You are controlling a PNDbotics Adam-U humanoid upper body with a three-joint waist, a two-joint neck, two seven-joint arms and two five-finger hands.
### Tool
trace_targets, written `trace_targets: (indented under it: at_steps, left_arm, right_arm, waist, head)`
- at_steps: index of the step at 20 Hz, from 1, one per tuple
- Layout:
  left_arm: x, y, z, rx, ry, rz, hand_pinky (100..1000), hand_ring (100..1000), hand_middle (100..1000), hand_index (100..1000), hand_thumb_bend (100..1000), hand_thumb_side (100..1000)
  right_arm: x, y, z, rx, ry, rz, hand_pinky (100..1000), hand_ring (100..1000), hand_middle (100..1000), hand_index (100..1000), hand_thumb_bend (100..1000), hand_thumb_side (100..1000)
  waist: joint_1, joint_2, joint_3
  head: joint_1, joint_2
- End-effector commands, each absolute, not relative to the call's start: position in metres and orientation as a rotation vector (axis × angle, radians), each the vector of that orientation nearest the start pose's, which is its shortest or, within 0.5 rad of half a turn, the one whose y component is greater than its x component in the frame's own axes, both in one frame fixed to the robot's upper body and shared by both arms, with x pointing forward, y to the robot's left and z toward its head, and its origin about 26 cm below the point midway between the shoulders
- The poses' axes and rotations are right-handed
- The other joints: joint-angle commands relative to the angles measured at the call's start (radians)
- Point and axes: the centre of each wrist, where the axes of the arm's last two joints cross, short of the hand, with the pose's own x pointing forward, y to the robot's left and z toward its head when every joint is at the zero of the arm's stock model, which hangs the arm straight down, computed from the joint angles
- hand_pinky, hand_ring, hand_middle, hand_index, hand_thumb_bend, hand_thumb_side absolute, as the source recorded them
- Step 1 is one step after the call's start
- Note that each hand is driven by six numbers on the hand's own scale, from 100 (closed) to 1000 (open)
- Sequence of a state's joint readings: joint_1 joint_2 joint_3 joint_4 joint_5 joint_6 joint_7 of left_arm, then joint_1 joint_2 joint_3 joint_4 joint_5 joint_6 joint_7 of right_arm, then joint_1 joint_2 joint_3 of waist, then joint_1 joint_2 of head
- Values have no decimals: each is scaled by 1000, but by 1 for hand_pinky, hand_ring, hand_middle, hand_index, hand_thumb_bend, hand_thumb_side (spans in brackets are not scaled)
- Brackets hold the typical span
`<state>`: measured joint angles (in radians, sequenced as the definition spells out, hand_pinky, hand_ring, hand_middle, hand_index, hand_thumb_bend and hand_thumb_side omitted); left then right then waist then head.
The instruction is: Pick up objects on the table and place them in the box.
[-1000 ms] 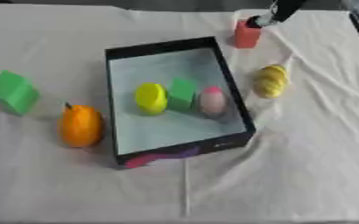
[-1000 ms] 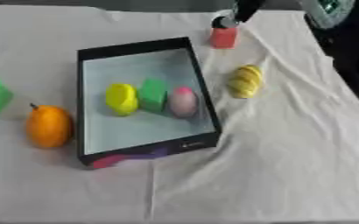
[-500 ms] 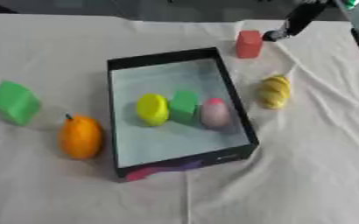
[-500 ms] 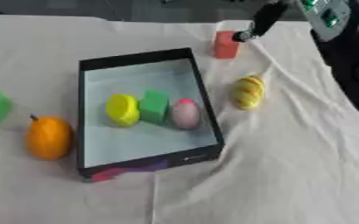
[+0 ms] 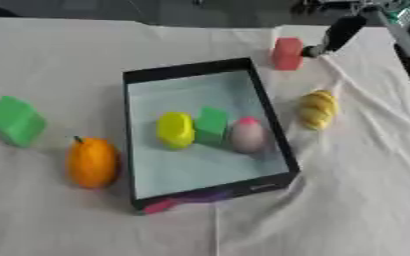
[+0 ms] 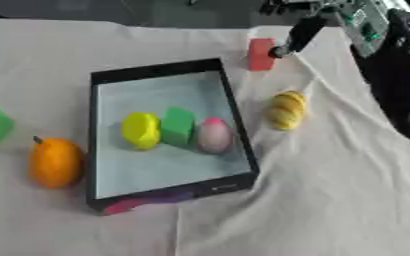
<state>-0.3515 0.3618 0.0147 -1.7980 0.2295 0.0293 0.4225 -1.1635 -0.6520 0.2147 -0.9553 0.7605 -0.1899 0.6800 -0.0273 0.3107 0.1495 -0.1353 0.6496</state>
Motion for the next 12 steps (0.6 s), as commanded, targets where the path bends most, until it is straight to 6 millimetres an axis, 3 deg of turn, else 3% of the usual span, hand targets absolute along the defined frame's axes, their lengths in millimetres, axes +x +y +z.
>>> trace_targets:
  at_steps: [1,12]
  left_arm:
    - [333,278,189,229,-2151,194,718,812,662,739,108,818]
    - [335,271,199,197,-2180,164,717,811,656,736,105,818]
  right_arm:
    - [468,-313,348,-987,-1307,1605,917,926,899,943,430,240]
    - [471,-325,340,-1054,-1265,1560,916,927,902,937,433,272]
  waist:
    - [-3,-2,5]
    - [-15,29,37]
  head:
    - [-7,-18]
    - [-23,-45]
